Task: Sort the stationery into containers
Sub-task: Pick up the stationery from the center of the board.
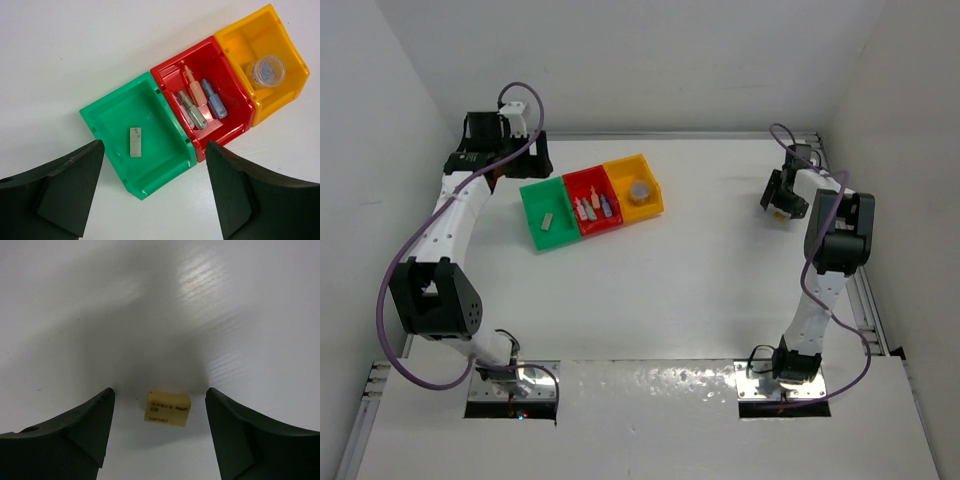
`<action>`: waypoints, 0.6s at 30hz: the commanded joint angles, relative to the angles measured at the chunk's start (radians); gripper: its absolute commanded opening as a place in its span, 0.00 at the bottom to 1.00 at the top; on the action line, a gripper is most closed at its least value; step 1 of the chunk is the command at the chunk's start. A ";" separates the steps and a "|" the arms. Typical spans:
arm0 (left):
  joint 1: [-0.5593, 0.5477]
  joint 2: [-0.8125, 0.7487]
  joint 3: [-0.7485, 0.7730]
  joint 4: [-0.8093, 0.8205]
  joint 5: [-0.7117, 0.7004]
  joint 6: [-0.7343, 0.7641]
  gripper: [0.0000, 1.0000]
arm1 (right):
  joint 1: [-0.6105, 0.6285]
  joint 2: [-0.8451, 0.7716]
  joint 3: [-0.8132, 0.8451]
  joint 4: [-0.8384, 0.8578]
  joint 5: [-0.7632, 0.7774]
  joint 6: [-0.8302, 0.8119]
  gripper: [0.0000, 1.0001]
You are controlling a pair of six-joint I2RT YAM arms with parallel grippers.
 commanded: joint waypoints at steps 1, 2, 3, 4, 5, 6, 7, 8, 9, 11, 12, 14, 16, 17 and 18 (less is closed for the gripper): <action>0.005 -0.038 -0.013 0.017 -0.001 -0.001 0.80 | 0.003 -0.043 -0.039 0.062 0.022 0.134 0.71; 0.007 -0.038 -0.015 0.018 -0.003 -0.001 0.80 | 0.001 -0.045 -0.045 0.059 0.036 0.138 0.71; 0.008 -0.036 -0.015 0.018 -0.001 0.001 0.80 | 0.001 -0.045 -0.048 0.048 0.043 0.155 0.70; 0.008 -0.036 -0.015 0.020 -0.001 0.001 0.80 | 0.001 -0.049 -0.059 0.044 0.048 0.164 0.69; 0.011 -0.033 -0.015 0.021 -0.001 -0.001 0.80 | 0.001 -0.052 -0.068 0.045 0.053 0.167 0.67; 0.011 -0.033 -0.017 0.024 0.002 -0.002 0.80 | 0.001 -0.054 -0.077 0.050 0.053 0.173 0.66; 0.011 -0.033 -0.015 0.027 0.003 -0.002 0.80 | 0.003 -0.059 -0.091 0.050 0.051 0.178 0.64; 0.011 -0.031 -0.015 0.029 0.005 -0.002 0.80 | 0.003 -0.062 -0.096 0.048 0.051 0.183 0.61; 0.013 -0.031 -0.013 0.030 0.006 -0.005 0.80 | 0.003 -0.062 -0.100 0.048 0.053 0.186 0.58; 0.011 -0.033 -0.015 0.030 0.012 -0.005 0.80 | 0.003 -0.068 -0.111 0.041 0.057 0.193 0.55; 0.011 -0.034 -0.017 0.030 0.013 -0.005 0.80 | 0.003 -0.072 -0.116 0.039 0.062 0.198 0.51; 0.013 -0.038 -0.017 0.032 0.016 -0.001 0.80 | 0.003 -0.082 -0.130 0.037 0.065 0.206 0.43; 0.016 -0.039 -0.018 0.035 0.016 -0.001 0.80 | 0.003 -0.094 -0.145 0.044 0.068 0.207 0.36; 0.016 -0.041 -0.018 0.035 0.016 -0.001 0.80 | 0.003 -0.098 -0.151 0.050 0.066 0.206 0.28; 0.016 -0.044 -0.017 0.037 0.019 -0.001 0.80 | 0.003 -0.103 -0.160 0.053 0.068 0.204 0.14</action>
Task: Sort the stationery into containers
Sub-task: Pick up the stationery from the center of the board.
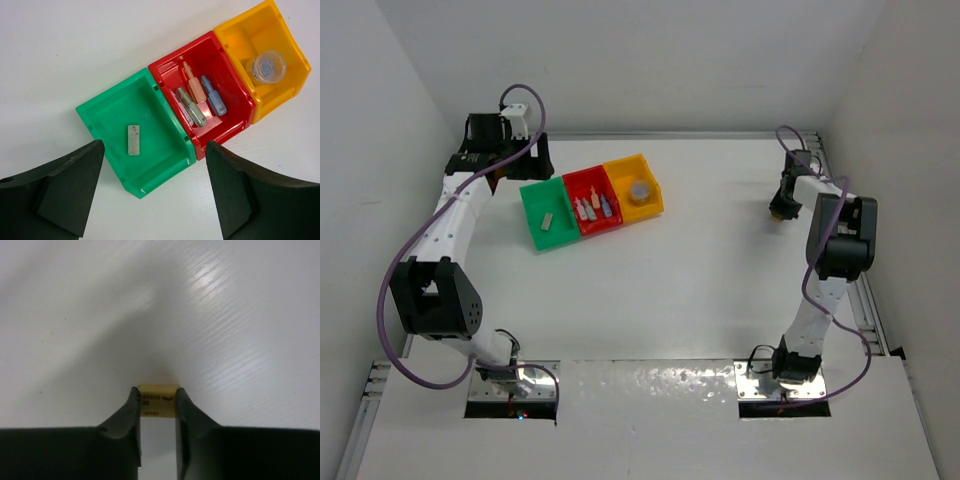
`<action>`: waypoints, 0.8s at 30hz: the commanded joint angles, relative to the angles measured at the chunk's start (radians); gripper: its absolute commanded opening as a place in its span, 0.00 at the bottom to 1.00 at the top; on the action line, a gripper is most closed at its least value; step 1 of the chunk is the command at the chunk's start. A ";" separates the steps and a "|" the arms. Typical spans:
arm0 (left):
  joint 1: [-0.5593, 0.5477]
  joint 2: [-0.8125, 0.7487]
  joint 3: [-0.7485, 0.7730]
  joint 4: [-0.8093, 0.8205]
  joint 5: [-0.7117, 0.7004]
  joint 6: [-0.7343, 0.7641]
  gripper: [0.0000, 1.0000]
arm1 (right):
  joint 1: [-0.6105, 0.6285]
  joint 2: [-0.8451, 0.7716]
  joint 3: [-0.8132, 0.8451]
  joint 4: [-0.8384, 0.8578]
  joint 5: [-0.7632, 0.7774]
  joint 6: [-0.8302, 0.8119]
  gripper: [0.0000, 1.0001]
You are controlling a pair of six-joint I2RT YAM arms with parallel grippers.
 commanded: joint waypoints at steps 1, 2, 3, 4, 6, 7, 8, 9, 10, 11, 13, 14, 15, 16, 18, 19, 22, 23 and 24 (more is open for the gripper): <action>0.016 -0.042 -0.001 0.037 0.024 0.004 0.80 | 0.003 -0.039 -0.040 -0.015 0.016 -0.005 0.08; 0.015 -0.043 -0.002 0.040 0.034 0.010 0.80 | 0.004 -0.056 -0.045 -0.006 -0.004 -0.024 0.04; 0.012 -0.048 -0.001 0.040 0.064 0.018 0.77 | 0.018 -0.067 -0.061 0.003 -0.052 -0.051 0.00; 0.007 -0.048 -0.002 0.036 0.087 0.047 0.75 | 0.029 -0.083 -0.072 0.028 -0.079 -0.084 0.00; -0.010 -0.059 -0.002 0.021 0.162 0.130 0.69 | 0.093 -0.163 -0.124 0.072 -0.113 -0.256 0.00; -0.011 -0.065 -0.002 0.016 0.188 0.164 0.69 | 0.118 -0.197 -0.147 0.091 -0.119 -0.310 0.00; -0.011 -0.075 -0.016 0.016 0.216 0.193 0.68 | 0.147 -0.237 -0.173 0.117 -0.130 -0.370 0.00; -0.011 -0.101 -0.030 0.017 0.283 0.220 0.69 | 0.215 -0.324 -0.236 0.138 -0.146 -0.421 0.00; -0.011 -0.117 -0.044 0.040 0.331 0.254 0.70 | 0.242 -0.370 -0.265 0.195 -0.163 -0.473 0.00; -0.011 -0.134 -0.082 0.059 0.377 0.265 0.74 | 0.271 -0.414 -0.293 0.224 -0.221 -0.543 0.00; -0.011 -0.181 -0.140 0.124 0.489 0.268 0.76 | 0.346 -0.530 -0.364 0.322 -0.345 -0.595 0.00; -0.054 -0.195 -0.157 0.154 0.507 0.256 0.78 | 0.374 -0.556 -0.377 0.335 -0.390 -0.602 0.00; -0.066 -0.209 -0.176 0.178 0.523 0.215 0.79 | 0.442 -0.595 -0.402 0.385 -0.431 -0.608 0.00; -0.082 -0.215 -0.199 0.220 0.521 0.195 0.79 | 0.476 -0.611 -0.413 0.452 -0.459 -0.624 0.00; -0.120 -0.209 -0.206 0.241 0.500 0.140 0.79 | 0.591 -0.628 -0.434 0.518 -0.502 -0.645 0.00; -0.134 -0.207 -0.209 0.243 0.492 0.124 0.79 | 0.625 -0.631 -0.440 0.587 -0.505 -0.658 0.00; -0.177 -0.209 -0.222 0.269 0.457 0.066 0.79 | 0.739 -0.620 -0.468 0.756 -0.524 -0.659 0.00; -0.195 -0.211 -0.223 0.275 0.445 0.057 0.79 | 0.765 -0.614 -0.474 0.793 -0.528 -0.664 0.00; -0.201 -0.212 -0.226 0.280 0.430 0.031 0.80 | 0.806 -0.610 -0.473 0.822 -0.527 -0.667 0.00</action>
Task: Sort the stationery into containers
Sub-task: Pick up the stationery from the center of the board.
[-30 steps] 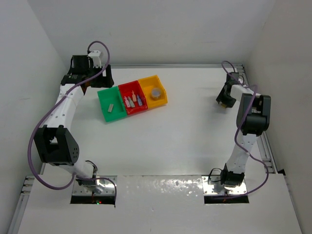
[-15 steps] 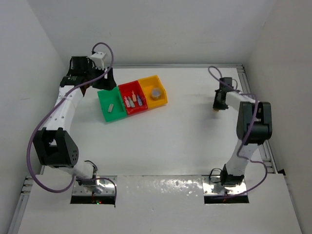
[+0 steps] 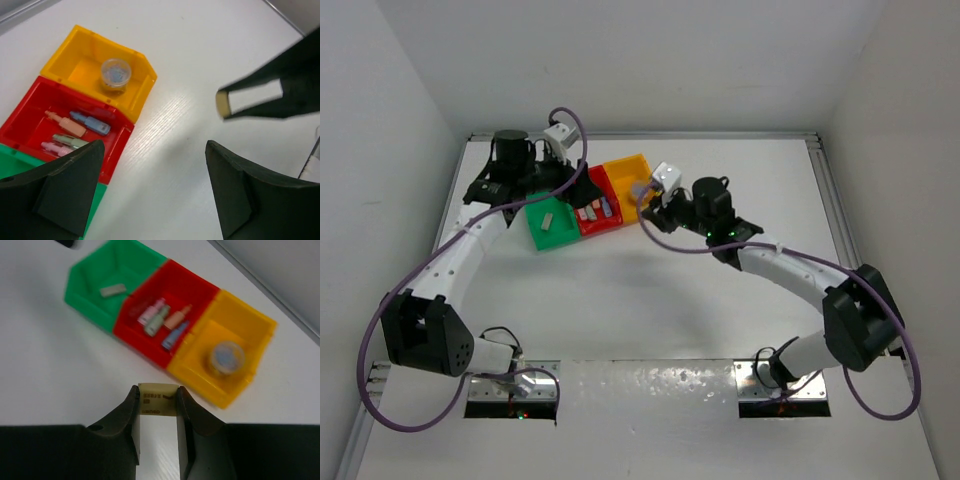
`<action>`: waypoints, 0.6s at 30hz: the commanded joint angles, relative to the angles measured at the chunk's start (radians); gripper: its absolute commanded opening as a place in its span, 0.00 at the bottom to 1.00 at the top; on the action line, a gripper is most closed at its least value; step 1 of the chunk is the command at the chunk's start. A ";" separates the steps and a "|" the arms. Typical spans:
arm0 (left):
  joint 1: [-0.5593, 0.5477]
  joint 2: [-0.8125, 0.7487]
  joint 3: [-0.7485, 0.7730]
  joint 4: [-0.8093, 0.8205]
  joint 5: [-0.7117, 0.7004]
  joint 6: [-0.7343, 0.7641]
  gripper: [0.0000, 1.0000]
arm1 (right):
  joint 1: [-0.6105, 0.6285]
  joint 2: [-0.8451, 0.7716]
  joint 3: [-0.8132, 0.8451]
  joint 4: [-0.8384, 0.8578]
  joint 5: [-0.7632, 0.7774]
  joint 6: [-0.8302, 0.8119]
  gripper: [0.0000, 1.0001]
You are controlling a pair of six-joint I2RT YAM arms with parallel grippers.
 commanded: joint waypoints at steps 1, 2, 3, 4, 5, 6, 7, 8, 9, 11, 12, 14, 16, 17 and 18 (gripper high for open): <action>-0.028 -0.021 -0.020 0.097 -0.014 -0.093 0.80 | 0.082 0.030 -0.018 0.272 -0.060 -0.051 0.00; -0.031 -0.022 -0.026 0.106 -0.015 -0.111 0.81 | 0.111 0.037 -0.018 0.305 -0.060 -0.051 0.00; -0.033 -0.024 -0.032 0.114 -0.017 -0.142 0.82 | 0.123 0.045 -0.015 0.331 -0.061 -0.053 0.00; -0.037 -0.026 -0.048 0.126 -0.015 -0.151 0.82 | 0.134 0.062 -0.016 0.371 -0.063 -0.059 0.00; -0.040 -0.027 -0.052 0.128 -0.017 -0.153 0.81 | 0.146 0.070 -0.015 0.389 -0.061 -0.063 0.00; -0.044 -0.033 -0.058 0.117 -0.026 -0.142 0.81 | 0.163 0.074 -0.013 0.403 -0.055 -0.062 0.00; -0.054 -0.036 -0.068 0.111 -0.037 -0.133 0.80 | 0.171 0.080 -0.015 0.433 -0.049 -0.057 0.00; -0.060 -0.041 -0.071 0.100 -0.048 -0.114 0.80 | 0.177 0.089 -0.018 0.447 -0.044 -0.057 0.00; -0.068 -0.050 -0.077 0.074 -0.084 -0.061 0.79 | 0.191 0.093 -0.018 0.464 -0.031 -0.057 0.00; -0.088 -0.058 -0.084 0.060 -0.139 -0.025 0.77 | 0.200 0.102 -0.012 0.472 -0.014 -0.057 0.00; -0.088 -0.064 -0.086 0.056 -0.143 -0.004 0.76 | 0.206 0.109 -0.010 0.474 -0.006 -0.060 0.00; -0.096 -0.070 -0.083 0.042 -0.109 0.013 0.76 | 0.217 0.117 -0.004 0.478 0.009 -0.065 0.00; -0.120 -0.078 -0.083 0.036 -0.106 0.045 0.75 | 0.220 0.129 0.002 0.478 0.014 -0.070 0.00; -0.128 -0.084 -0.083 0.033 -0.112 0.057 0.75 | 0.220 0.132 0.004 0.480 0.014 -0.068 0.00; -0.133 -0.087 -0.083 0.021 -0.111 0.079 0.75 | 0.221 0.134 0.005 0.478 0.015 -0.068 0.00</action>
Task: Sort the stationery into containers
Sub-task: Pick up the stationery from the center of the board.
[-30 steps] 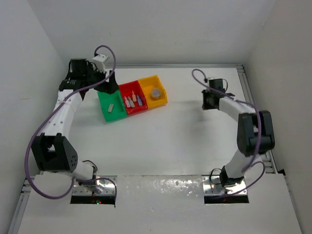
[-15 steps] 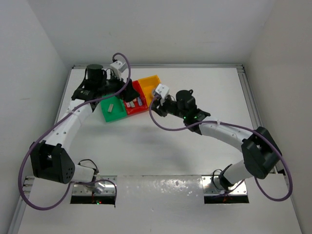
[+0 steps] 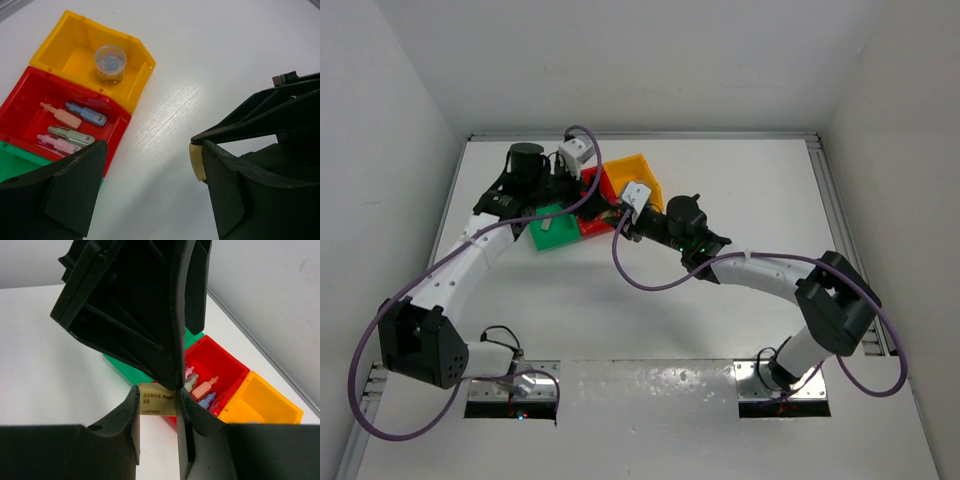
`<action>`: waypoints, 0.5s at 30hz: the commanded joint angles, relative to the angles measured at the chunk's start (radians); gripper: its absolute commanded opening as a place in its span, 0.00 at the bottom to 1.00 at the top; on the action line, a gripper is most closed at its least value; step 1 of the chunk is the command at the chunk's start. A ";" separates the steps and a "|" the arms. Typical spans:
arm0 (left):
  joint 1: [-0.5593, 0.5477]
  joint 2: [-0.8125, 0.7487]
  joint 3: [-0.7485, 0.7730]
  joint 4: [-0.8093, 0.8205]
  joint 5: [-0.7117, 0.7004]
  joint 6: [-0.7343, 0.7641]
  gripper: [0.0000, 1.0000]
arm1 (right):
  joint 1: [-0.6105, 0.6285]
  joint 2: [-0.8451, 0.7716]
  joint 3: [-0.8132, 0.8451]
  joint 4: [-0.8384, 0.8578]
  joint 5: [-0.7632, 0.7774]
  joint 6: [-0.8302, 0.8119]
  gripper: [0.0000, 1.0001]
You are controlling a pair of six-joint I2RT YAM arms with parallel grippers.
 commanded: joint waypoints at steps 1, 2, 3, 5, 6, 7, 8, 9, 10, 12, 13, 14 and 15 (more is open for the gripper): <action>-0.035 -0.045 0.002 -0.010 -0.009 0.083 0.73 | 0.011 0.010 0.026 0.079 0.012 -0.015 0.00; -0.035 -0.046 0.001 -0.016 -0.013 0.092 0.73 | 0.012 0.008 0.026 0.077 0.015 -0.015 0.00; -0.038 -0.048 -0.007 -0.025 -0.019 0.094 0.72 | 0.014 0.005 0.026 0.076 0.019 -0.017 0.00; -0.043 -0.050 -0.015 -0.031 -0.042 0.094 0.70 | 0.019 0.002 0.024 0.077 0.026 -0.020 0.00; -0.044 -0.050 -0.024 -0.033 -0.047 0.094 0.69 | 0.020 0.002 0.024 0.074 0.029 -0.022 0.00; -0.046 -0.051 -0.029 -0.033 -0.047 0.091 0.68 | 0.026 0.000 0.027 0.074 0.031 -0.025 0.00; -0.050 -0.051 -0.032 -0.028 -0.044 0.084 0.67 | 0.026 0.002 0.029 0.073 0.037 -0.028 0.00; -0.061 -0.051 -0.042 -0.025 -0.041 0.081 0.67 | 0.028 0.004 0.030 0.074 0.037 -0.029 0.00; -0.067 -0.051 -0.047 -0.019 -0.039 0.081 0.67 | 0.031 0.005 0.035 0.074 0.037 -0.031 0.00; -0.079 -0.048 -0.061 0.004 -0.044 0.063 0.65 | 0.034 0.007 0.039 0.077 0.039 -0.031 0.00; -0.081 -0.043 -0.064 0.012 -0.042 0.052 0.65 | 0.037 0.008 0.041 0.079 0.039 -0.032 0.00; -0.079 -0.039 -0.065 0.024 -0.038 0.035 0.63 | 0.039 0.007 0.041 0.080 0.037 -0.032 0.00; -0.079 -0.036 -0.067 0.027 -0.033 0.032 0.59 | 0.040 0.005 0.041 0.082 0.039 -0.034 0.00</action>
